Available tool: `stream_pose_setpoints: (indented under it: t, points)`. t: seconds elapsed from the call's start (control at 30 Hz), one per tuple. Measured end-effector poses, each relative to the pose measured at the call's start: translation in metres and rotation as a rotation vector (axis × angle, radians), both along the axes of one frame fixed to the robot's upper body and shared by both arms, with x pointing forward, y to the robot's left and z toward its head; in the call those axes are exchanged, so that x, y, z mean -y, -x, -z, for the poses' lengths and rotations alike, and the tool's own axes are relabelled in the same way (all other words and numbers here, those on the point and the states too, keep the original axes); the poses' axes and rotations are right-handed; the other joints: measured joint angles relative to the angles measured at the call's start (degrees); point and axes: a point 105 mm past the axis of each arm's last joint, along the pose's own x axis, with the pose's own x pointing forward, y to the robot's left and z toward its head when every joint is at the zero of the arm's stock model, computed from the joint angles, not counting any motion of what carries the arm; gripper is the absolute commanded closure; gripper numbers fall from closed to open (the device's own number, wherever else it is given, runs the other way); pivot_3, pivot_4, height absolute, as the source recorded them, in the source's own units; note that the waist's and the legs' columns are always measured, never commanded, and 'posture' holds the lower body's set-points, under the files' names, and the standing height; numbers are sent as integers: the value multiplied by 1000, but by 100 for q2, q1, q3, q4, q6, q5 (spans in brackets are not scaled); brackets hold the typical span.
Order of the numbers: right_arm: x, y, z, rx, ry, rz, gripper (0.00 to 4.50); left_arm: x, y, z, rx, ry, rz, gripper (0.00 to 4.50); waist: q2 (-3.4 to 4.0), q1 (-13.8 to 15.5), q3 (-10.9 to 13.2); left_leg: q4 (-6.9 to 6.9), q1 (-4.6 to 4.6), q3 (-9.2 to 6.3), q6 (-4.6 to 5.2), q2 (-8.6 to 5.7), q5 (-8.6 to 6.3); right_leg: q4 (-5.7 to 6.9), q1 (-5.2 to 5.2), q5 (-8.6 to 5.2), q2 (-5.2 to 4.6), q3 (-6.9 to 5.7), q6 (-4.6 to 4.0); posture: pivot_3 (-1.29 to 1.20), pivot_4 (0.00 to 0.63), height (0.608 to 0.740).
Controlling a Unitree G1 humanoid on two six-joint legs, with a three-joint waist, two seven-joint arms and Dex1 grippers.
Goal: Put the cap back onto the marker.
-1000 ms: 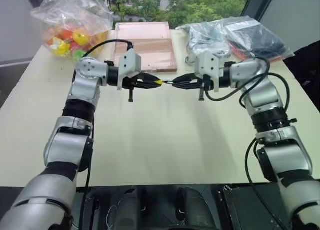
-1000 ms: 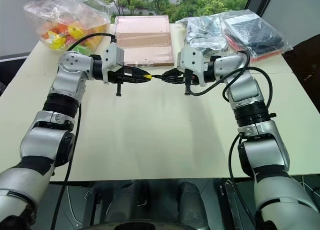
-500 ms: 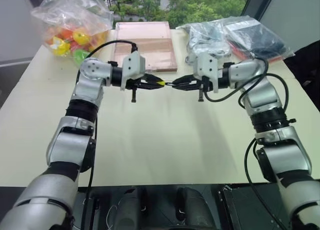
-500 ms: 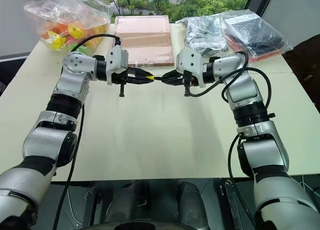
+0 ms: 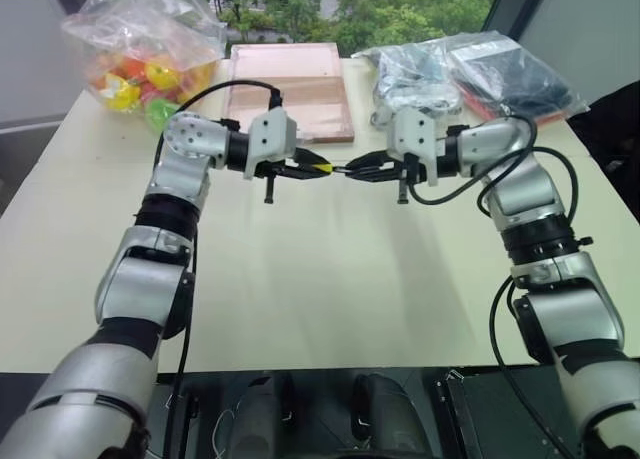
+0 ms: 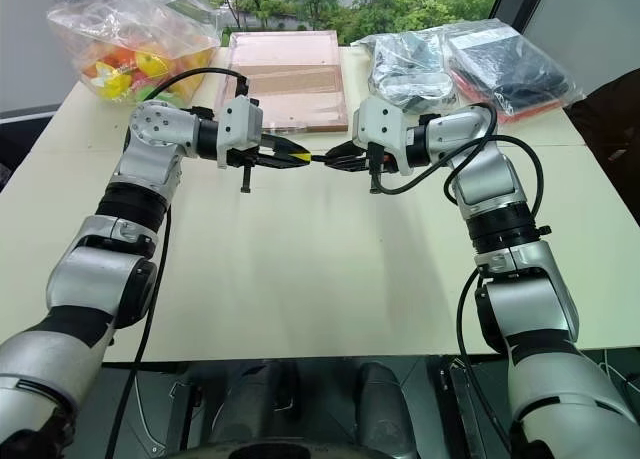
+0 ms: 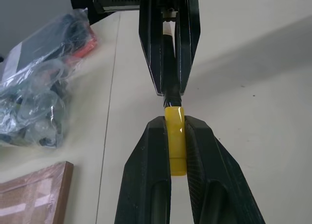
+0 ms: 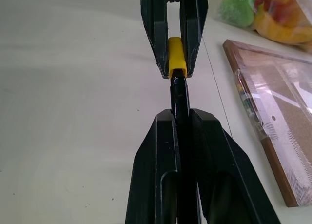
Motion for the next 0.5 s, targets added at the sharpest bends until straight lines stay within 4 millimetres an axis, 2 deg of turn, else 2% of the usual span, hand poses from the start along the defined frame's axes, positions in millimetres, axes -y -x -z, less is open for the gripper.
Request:
stream_pose_setpoints:
  t: [0.17, 0.5]
  points:
    - [0, 0, 0, 2, 0, 1, 4500, 1, 0, 0, 70, -14, 12, 4463, 0, 5, 0, 0, 0, 0, 0, 0, 0, 0, 0, 0, 0, 0, 0, 0, 150, 740]
    - [3, -2, 4, -6, 12, 15, 4500, 6, -1, 6, 82, -20, 10, 4463, 0, 4, 0, 0, 0, 0, 0, 0, 0, 0, 0, 0, 0, 0, 0, 0, 150, 740]
